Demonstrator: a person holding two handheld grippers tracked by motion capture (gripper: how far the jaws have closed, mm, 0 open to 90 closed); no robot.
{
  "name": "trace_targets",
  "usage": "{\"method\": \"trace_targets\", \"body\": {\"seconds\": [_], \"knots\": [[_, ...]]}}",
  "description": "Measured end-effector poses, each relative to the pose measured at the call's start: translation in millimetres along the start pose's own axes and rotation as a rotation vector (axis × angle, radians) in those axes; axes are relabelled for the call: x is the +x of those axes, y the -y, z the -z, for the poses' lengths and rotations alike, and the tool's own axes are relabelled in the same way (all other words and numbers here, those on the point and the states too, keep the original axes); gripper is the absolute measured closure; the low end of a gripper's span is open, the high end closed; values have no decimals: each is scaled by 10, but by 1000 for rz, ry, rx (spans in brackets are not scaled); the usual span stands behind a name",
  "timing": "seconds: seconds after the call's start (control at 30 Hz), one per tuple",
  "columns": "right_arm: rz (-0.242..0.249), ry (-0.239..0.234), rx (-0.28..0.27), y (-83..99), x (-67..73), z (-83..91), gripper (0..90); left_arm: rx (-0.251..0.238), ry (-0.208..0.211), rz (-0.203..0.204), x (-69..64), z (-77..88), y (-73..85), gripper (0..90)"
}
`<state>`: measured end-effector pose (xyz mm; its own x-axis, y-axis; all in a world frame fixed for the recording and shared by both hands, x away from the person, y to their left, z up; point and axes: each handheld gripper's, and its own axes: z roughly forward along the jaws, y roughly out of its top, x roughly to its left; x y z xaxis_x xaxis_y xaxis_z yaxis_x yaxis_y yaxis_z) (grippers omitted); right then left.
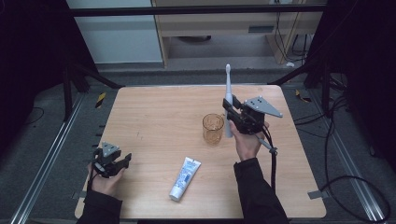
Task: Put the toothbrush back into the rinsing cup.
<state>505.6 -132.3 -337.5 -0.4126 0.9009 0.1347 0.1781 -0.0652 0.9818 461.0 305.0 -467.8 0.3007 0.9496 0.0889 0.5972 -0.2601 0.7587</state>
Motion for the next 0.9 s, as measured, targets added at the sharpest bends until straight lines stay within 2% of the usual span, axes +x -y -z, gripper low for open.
{"method": "trace_targets", "body": {"seconds": [0.17, 0.4, 0.5, 0.63, 0.9], "knots": [[9, 33, -56, -11, -51, -149, 673, -1, -3, -2, -1, 2, 3, 529], [-13, 43, -111, 11, -100, -299, 673, -4, -2, 3, 11, 5, 2, 529], [-27, 42, -122, 24, -107, -359, 673, -4, -4, 4, 16, 6, 3, 530], [-24, 43, -138, 51, -108, -452, 672, -5, -3, 0, 14, 10, 3, 530], [-30, 32, -142, 124, -137, -579, 673, -4, -5, 0, 19, 4, 4, 531]]}}
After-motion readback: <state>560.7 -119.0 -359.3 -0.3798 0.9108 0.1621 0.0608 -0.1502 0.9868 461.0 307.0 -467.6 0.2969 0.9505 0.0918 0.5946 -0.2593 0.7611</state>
